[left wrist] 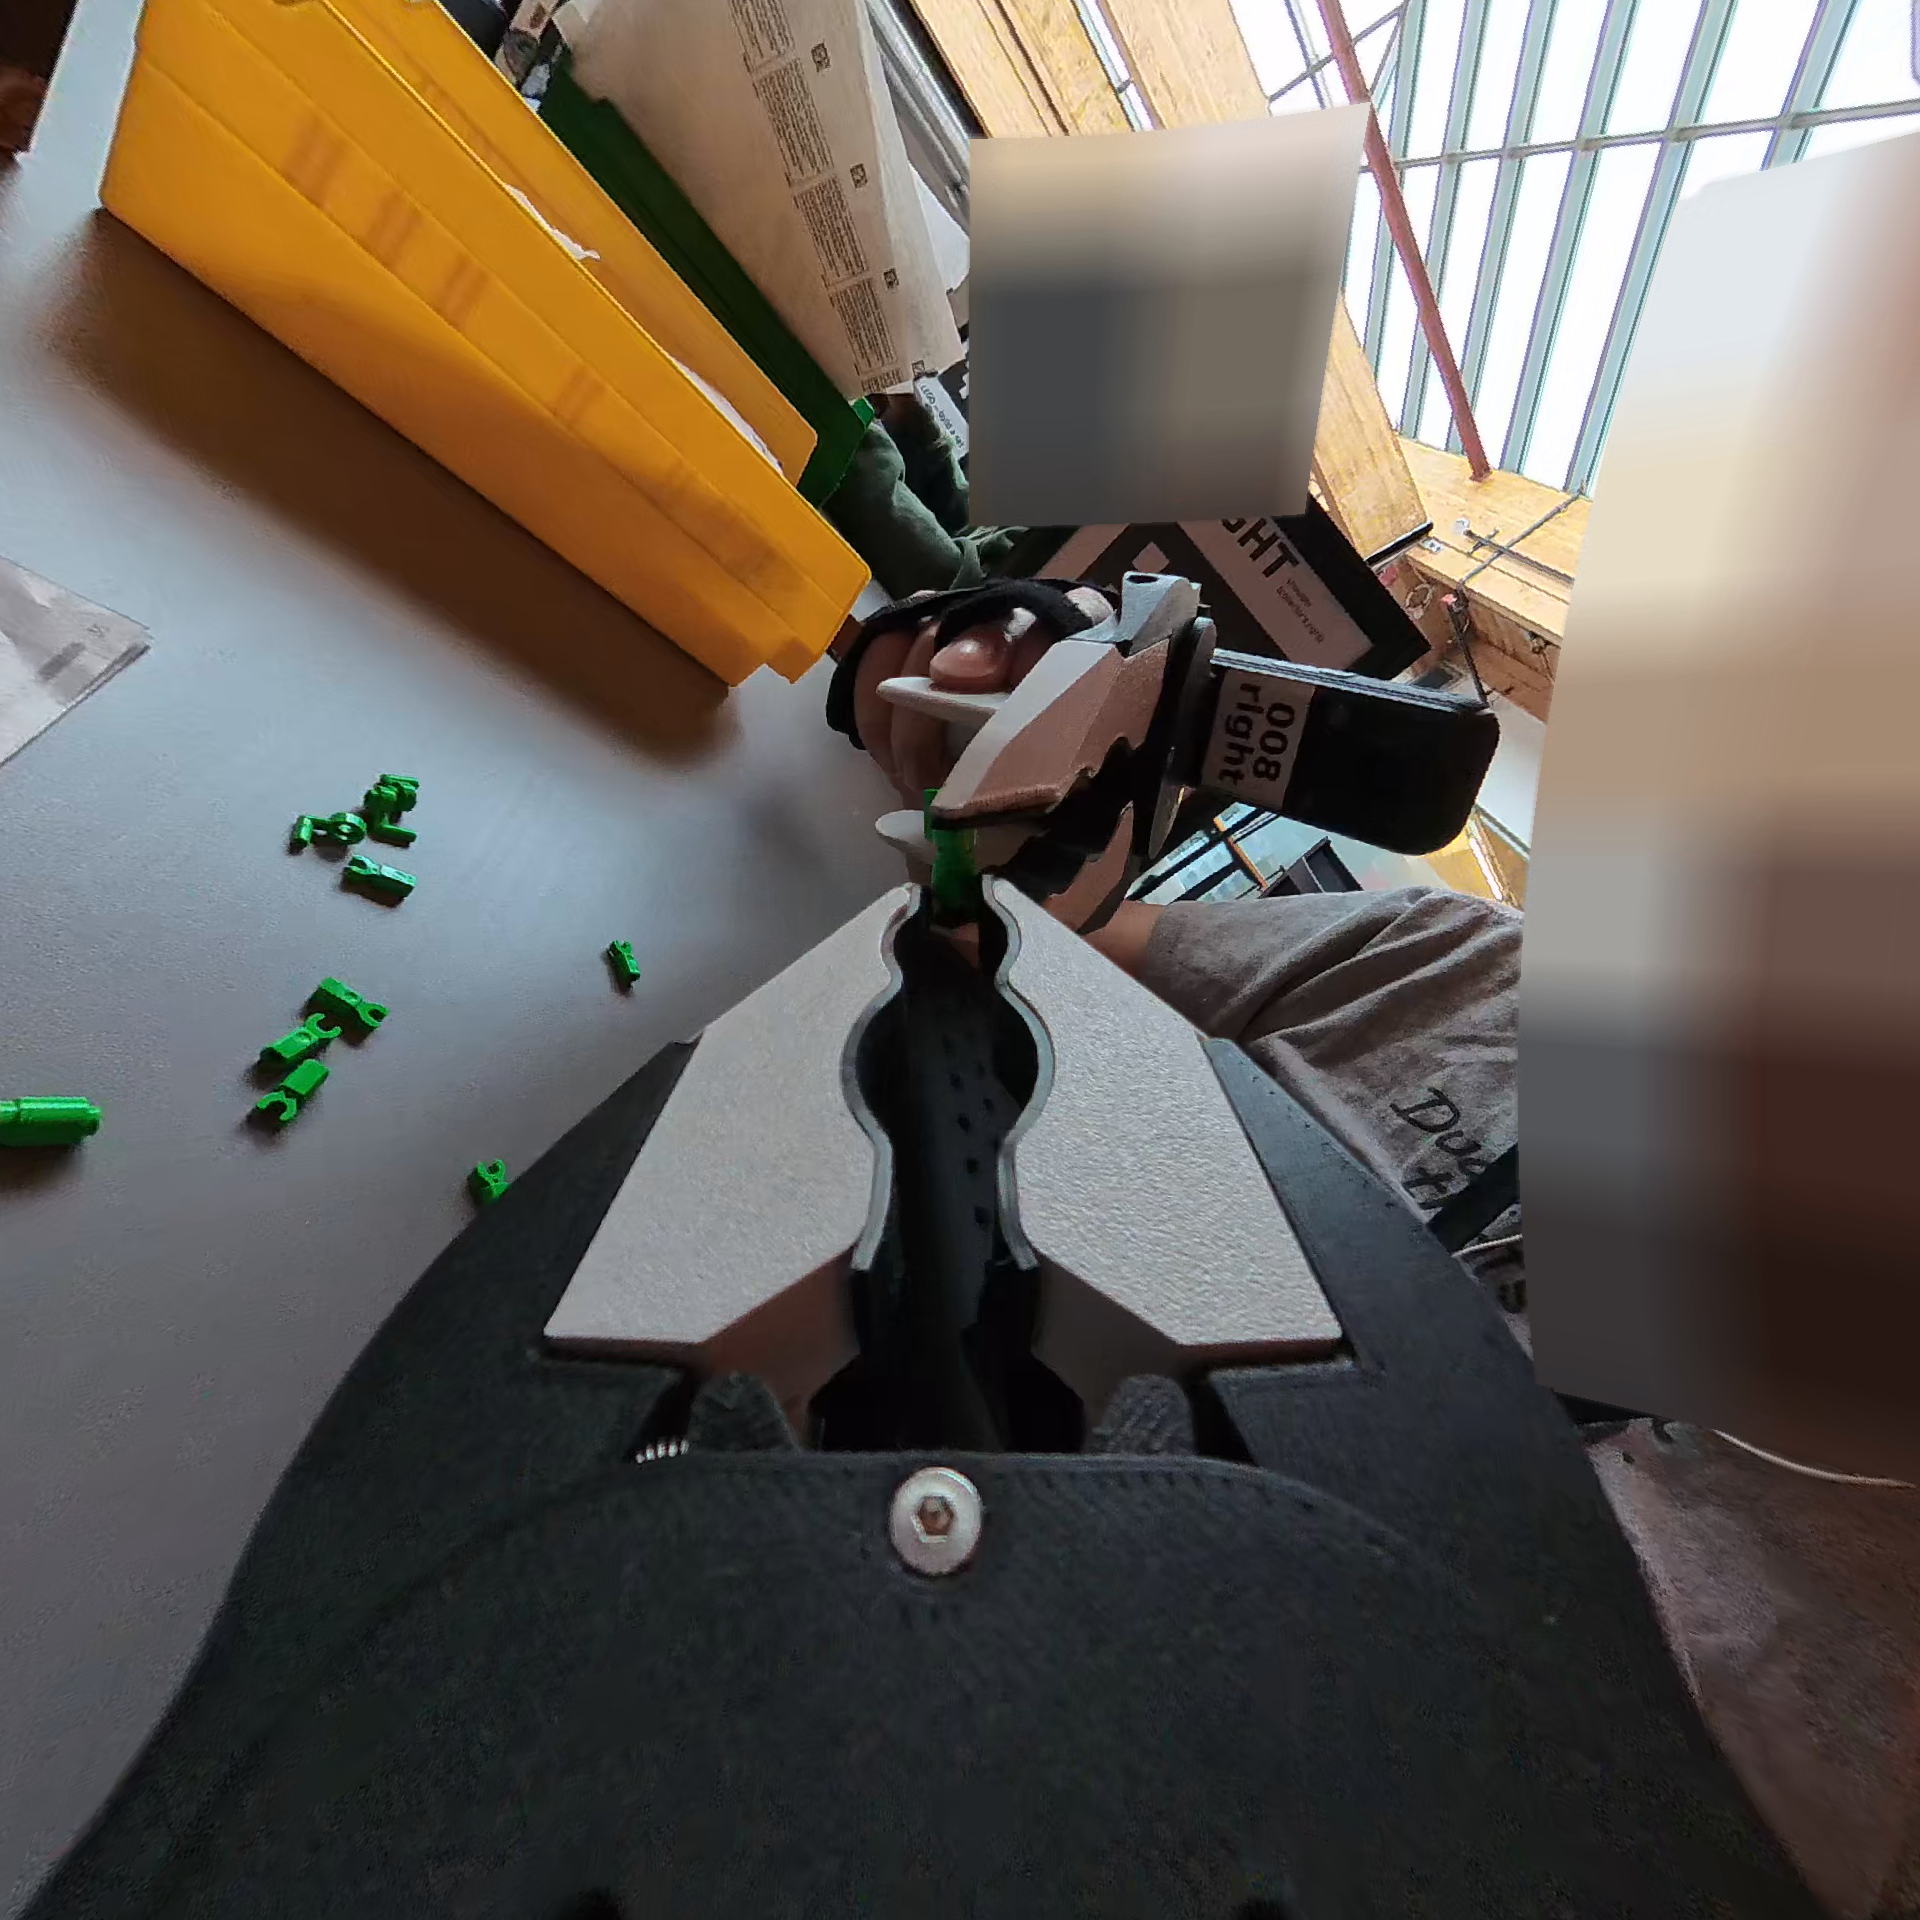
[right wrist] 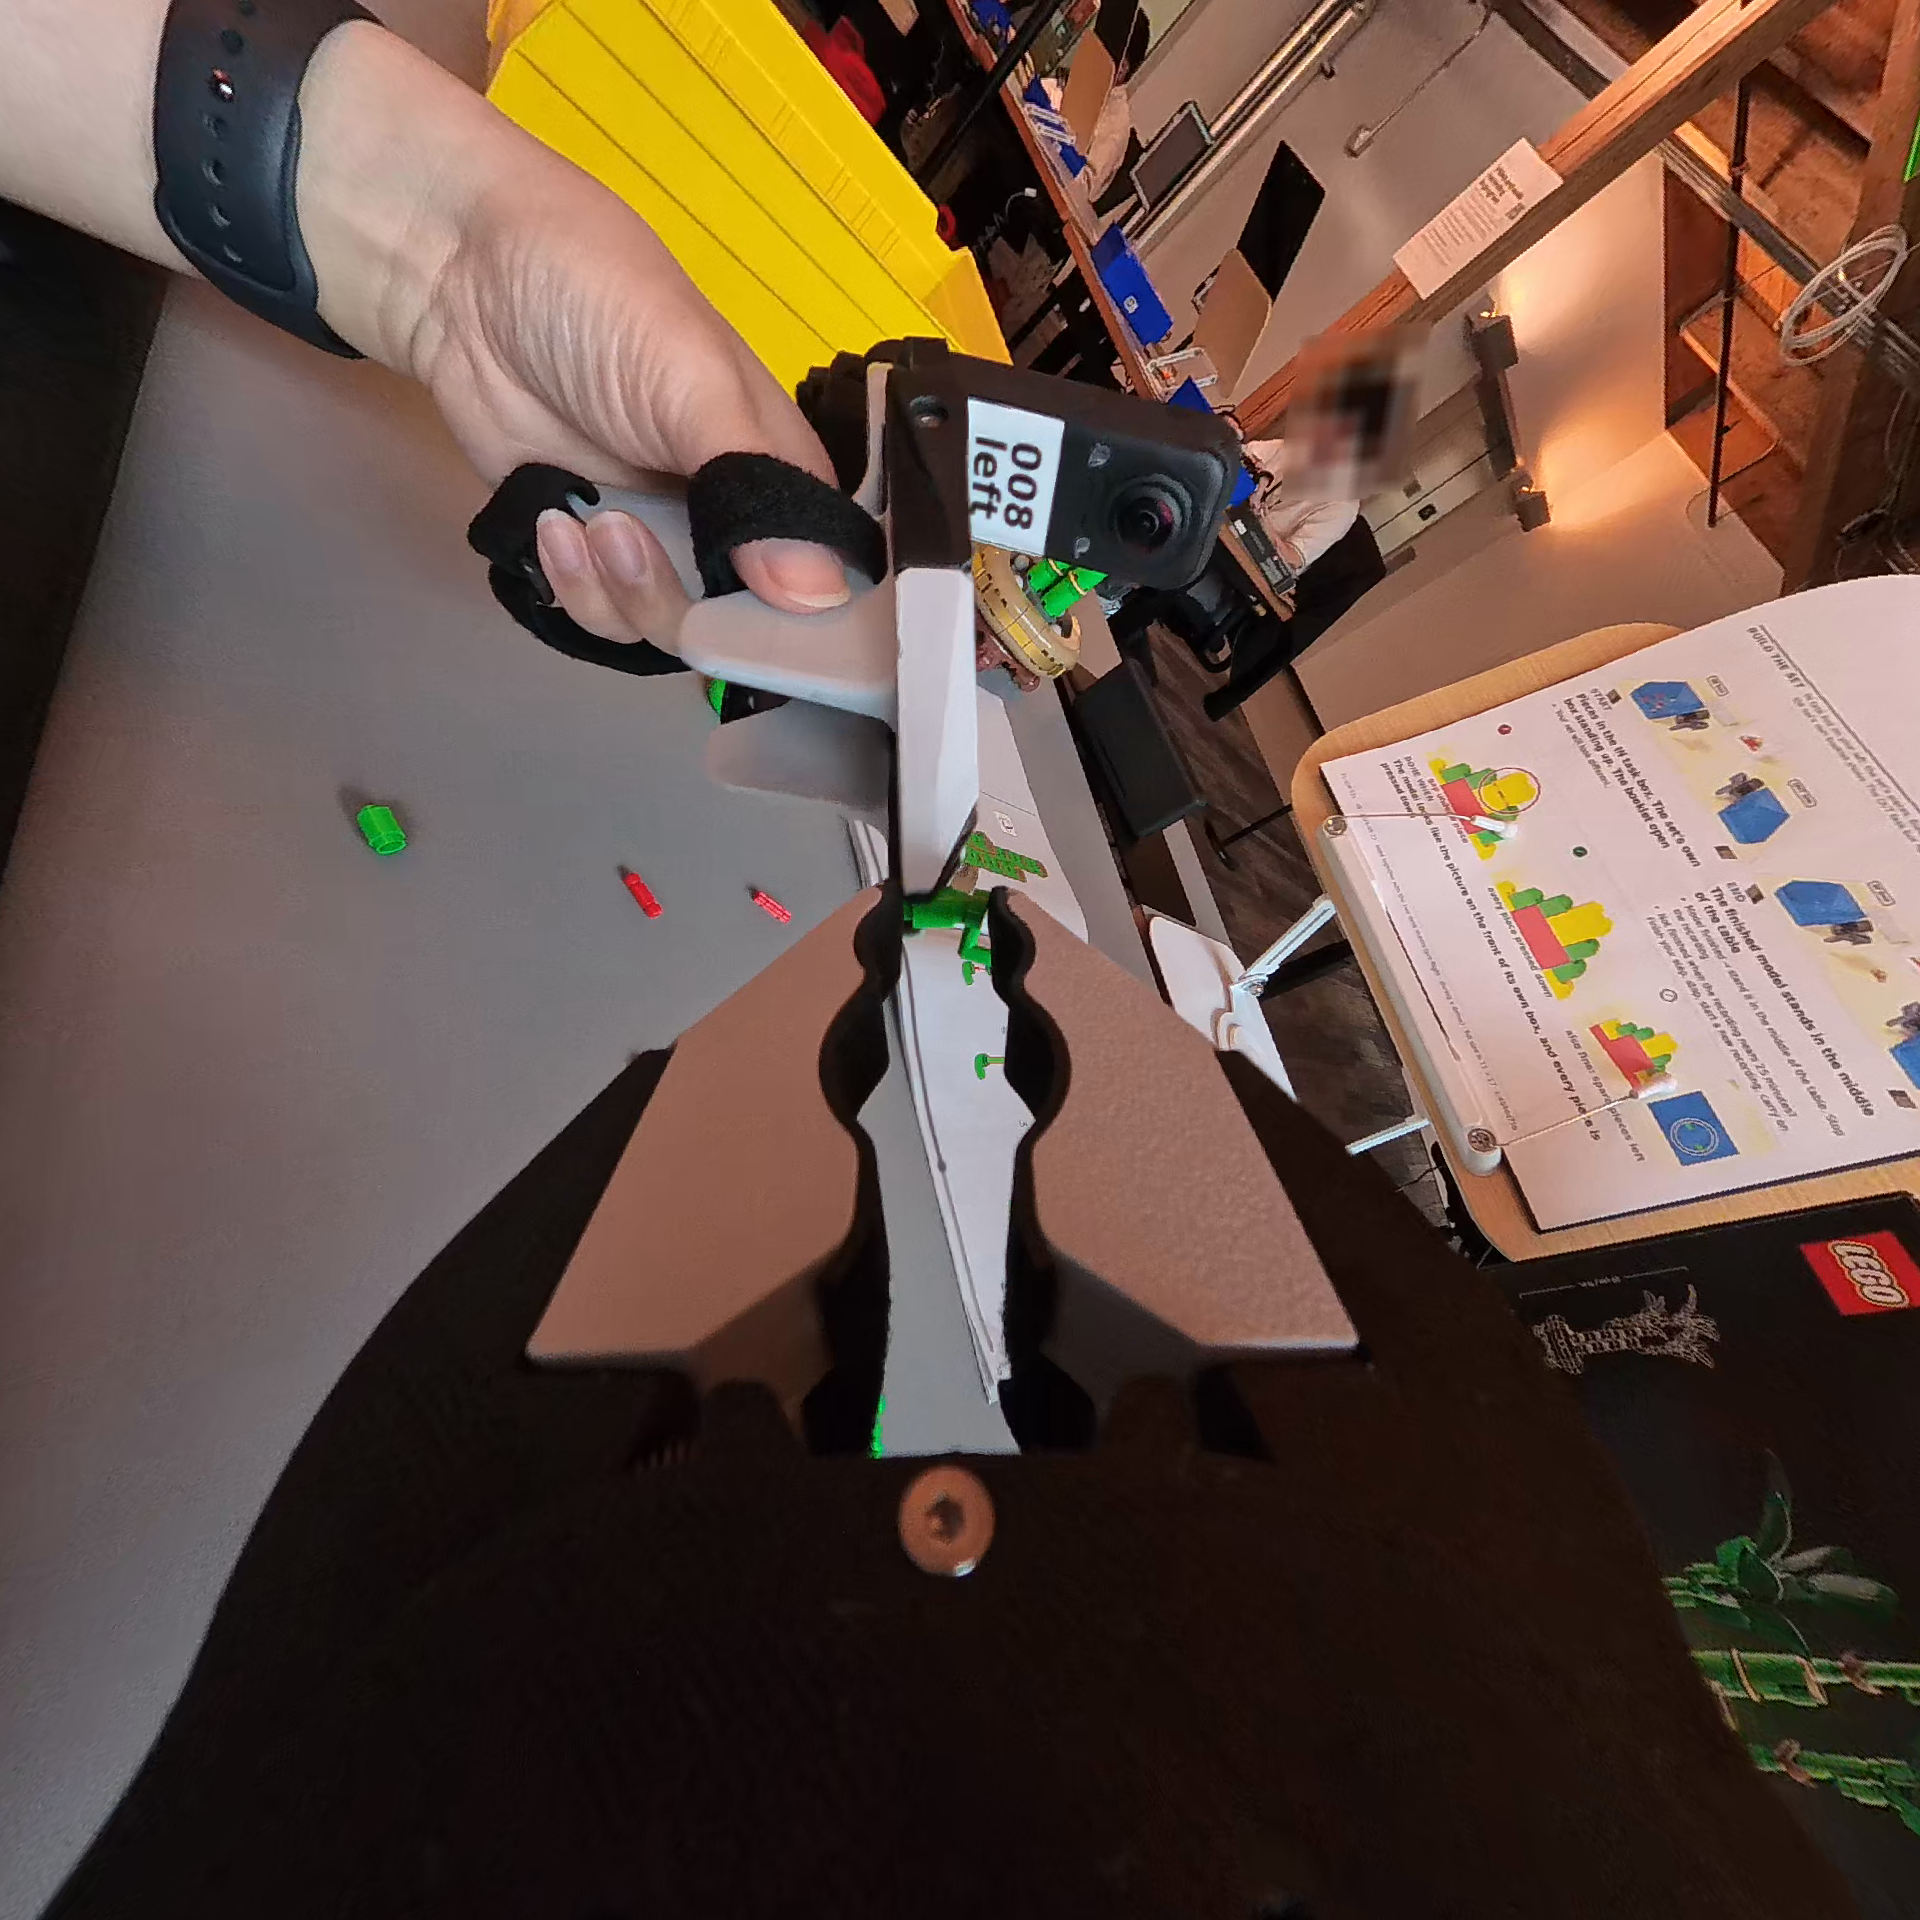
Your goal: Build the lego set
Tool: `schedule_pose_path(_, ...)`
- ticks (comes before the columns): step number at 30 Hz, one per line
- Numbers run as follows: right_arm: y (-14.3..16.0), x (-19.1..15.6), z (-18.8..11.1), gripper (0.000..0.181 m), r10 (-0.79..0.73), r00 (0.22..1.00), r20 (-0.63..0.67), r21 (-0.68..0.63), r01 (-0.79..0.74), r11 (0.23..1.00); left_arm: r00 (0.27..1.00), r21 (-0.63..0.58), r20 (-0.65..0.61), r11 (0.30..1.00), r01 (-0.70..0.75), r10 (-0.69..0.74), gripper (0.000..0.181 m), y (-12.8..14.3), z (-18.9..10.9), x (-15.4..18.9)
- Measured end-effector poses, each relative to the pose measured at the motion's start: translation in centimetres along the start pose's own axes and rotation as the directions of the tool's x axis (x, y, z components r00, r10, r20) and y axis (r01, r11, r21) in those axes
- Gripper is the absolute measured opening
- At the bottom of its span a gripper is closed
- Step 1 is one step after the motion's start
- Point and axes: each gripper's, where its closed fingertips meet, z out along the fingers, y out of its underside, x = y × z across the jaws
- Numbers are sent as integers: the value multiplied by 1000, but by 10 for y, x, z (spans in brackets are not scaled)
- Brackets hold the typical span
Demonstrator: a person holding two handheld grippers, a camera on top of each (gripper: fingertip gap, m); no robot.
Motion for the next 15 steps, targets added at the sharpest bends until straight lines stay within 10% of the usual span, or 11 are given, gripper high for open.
schedule_pose_path(15, 12, -19, 5, 14, -16, 994, 108, -55, 22, 998, 986, -130, 164, 991, 13, 9, 5, 19, 0, -16)
